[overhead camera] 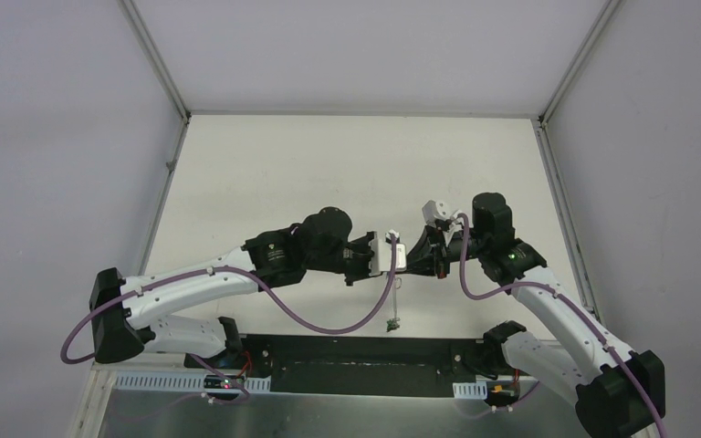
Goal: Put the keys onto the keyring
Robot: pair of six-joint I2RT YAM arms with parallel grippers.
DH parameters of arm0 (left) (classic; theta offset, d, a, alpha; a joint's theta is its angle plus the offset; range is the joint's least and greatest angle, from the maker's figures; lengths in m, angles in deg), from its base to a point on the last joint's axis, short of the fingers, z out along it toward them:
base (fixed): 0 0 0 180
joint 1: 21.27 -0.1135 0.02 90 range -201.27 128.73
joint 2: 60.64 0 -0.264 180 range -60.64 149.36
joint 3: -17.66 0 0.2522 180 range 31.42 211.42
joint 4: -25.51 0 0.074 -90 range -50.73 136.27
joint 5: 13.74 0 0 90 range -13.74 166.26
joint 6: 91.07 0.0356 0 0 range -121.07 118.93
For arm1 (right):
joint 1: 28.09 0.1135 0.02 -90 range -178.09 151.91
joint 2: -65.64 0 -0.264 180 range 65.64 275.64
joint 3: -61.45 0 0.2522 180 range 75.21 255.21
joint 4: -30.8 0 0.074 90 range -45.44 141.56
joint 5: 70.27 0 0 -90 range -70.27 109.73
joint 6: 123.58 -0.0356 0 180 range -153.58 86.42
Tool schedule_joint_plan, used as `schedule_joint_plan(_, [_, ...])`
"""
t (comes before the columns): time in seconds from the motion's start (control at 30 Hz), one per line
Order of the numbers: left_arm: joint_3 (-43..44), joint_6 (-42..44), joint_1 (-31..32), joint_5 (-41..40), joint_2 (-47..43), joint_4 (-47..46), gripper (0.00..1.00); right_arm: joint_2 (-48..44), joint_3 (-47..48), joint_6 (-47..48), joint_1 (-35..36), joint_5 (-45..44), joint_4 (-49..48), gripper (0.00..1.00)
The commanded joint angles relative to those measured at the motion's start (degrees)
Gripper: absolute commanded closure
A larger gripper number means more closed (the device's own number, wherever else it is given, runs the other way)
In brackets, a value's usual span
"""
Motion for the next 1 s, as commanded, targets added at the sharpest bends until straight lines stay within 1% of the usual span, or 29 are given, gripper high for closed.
schedule_joint_plan(0.0, [-0.1, 1.4, 1.1, -0.9, -2.6, -2.4, 1.0, 0.2, 0.4, 0.8, 0.3, 0.7, -3.4, 1.0])
schedule_joint_plan(0.27, [-1.0, 1.7, 2.2, -0.7, -2.9, -2.6, 1.0, 0.3, 0.6, 0.6, 0.3, -0.1, -3.4, 1.0])
schedule_joint_plan(0.63, [-2.1, 1.5, 3.4, -4.4, -2.5, -2.0, 1.0, -0.3, 0.4, 0.7, 0.3, 0.2, -3.4, 1.0])
schedule_joint_plan(0.97, [-2.3, 2.0, 4.0, -4.6, -2.1, -1.7, 1.0, -0.4, 0.3, 0.7, 0.4, -0.5, -3.5, 1.0])
